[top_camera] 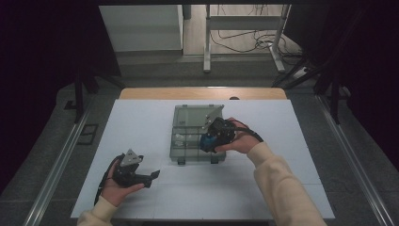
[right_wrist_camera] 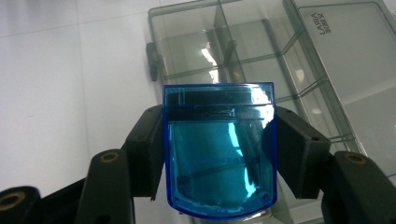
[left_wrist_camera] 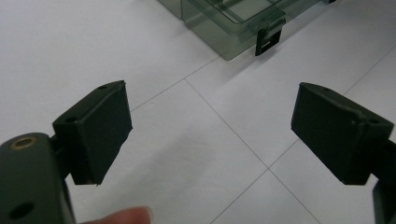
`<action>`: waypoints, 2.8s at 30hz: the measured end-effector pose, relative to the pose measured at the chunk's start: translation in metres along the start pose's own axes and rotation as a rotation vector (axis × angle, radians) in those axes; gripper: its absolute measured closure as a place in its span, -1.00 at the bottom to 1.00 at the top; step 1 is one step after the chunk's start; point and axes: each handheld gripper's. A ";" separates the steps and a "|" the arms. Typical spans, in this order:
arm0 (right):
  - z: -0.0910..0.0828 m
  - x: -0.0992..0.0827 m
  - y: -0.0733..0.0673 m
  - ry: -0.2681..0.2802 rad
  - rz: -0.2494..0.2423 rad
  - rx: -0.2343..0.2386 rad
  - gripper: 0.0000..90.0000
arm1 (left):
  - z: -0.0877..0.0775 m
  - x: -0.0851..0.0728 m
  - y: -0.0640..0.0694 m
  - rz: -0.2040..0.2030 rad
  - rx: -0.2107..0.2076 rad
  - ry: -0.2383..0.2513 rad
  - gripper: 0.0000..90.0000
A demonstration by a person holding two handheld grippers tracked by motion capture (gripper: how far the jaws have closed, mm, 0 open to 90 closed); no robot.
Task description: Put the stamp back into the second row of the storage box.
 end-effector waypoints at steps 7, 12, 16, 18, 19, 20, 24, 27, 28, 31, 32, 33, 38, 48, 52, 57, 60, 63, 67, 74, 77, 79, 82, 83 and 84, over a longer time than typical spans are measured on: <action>0.008 0.003 0.008 -0.003 0.000 0.012 -0.10 | 0.000 0.000 0.000 -0.001 -0.001 0.002 -0.72; 0.016 0.004 0.011 -0.012 -0.010 0.011 -0.10 | 0.000 0.000 0.000 0.002 -0.002 -0.002 -0.72; 0.023 0.004 0.011 -0.023 -0.030 0.008 -0.10 | 0.000 0.000 0.000 0.001 -0.002 -0.003 -0.72; 0.026 0.004 0.010 -0.030 -0.034 0.007 -0.10 | 0.000 0.000 0.000 0.001 -0.002 -0.002 -0.72; 0.026 0.004 0.010 -0.035 -0.032 0.009 -0.10 | 0.000 0.000 0.000 0.002 -0.002 -0.002 -0.72; 0.027 0.004 0.008 -0.042 -0.028 0.008 -0.10 | -0.001 0.000 0.000 0.002 -0.002 -0.002 -0.72; 0.032 0.004 0.006 -0.054 -0.047 0.005 -0.10 | -0.001 -0.001 0.000 0.003 -0.001 -0.003 -0.72; 0.034 0.004 0.006 -0.067 -0.052 -0.002 -0.10 | 0.000 -0.001 0.000 0.003 0.000 -0.004 -0.72; 0.034 0.004 0.006 -0.067 -0.052 -0.002 -0.10 | -0.001 0.000 0.000 0.004 0.000 -0.004 -0.72; 0.035 0.004 0.005 -0.073 -0.047 0.002 -0.10 | 0.000 0.000 0.000 0.004 -0.001 -0.006 -0.72; 0.036 0.004 0.005 -0.075 -0.047 0.003 -0.10 | 0.000 0.000 0.000 0.003 0.000 -0.005 -0.72; 0.036 0.004 0.005 -0.075 -0.047 0.003 -0.10 | 0.000 0.000 0.000 0.003 0.000 -0.005 -0.72; 0.036 0.004 0.006 -0.082 -0.043 0.002 -0.11 | 0.000 -0.001 0.000 0.004 0.000 -0.006 -0.72; 0.029 0.004 0.007 -0.028 0.027 -0.015 -0.60 | 0.000 -0.001 0.000 0.006 -0.001 -0.007 -0.71; 0.025 0.001 0.005 0.009 0.058 -0.016 -0.62 | 0.000 0.000 0.000 0.002 -0.001 -0.003 -0.71; 0.021 -0.005 0.000 0.025 0.083 -0.027 -0.68 | 0.000 0.000 -0.001 0.000 -0.003 0.002 -0.71; 0.019 -0.009 -0.002 0.049 0.100 -0.033 -0.68 | -0.001 0.000 0.000 -0.003 -0.002 0.004 -0.71; 0.012 -0.016 -0.006 0.086 0.141 -0.052 -0.68 | -0.001 0.000 0.000 0.002 0.004 0.003 -0.71; -0.004 -0.032 -0.016 0.181 0.210 -0.091 -0.66 | -0.002 -0.001 0.000 0.001 0.009 0.005 -0.71; -0.022 -0.057 -0.025 0.258 0.290 -0.130 -0.65 | -0.004 -0.001 0.001 0.001 0.017 0.011 -0.71; -0.032 -0.073 -0.031 0.278 0.317 -0.158 -0.64 | -0.005 -0.002 0.000 0.000 0.019 0.011 -0.71; -0.038 -0.086 -0.036 0.290 0.336 -0.177 -0.63 | -0.004 -0.002 0.001 -0.001 0.019 0.013 -0.71; -0.048 -0.114 -0.042 0.307 0.380 -0.212 -0.62 | -0.005 -0.001 0.002 -0.003 0.020 0.016 -0.71; -0.048 -0.114 -0.042 0.307 0.380 -0.212 -0.62 | -0.005 -0.001 0.002 -0.003 0.020 0.016 -0.71; -0.050 -0.122 -0.043 0.310 0.393 -0.219 -0.62 | -0.005 -0.001 0.002 -0.004 0.019 0.017 -0.71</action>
Point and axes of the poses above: each handheld gripper's, and its own axes: z roughly forward along the jaws, x roughly out of its top, y roughly to its right, and after that the axes turned 13 degrees about z, right-handed
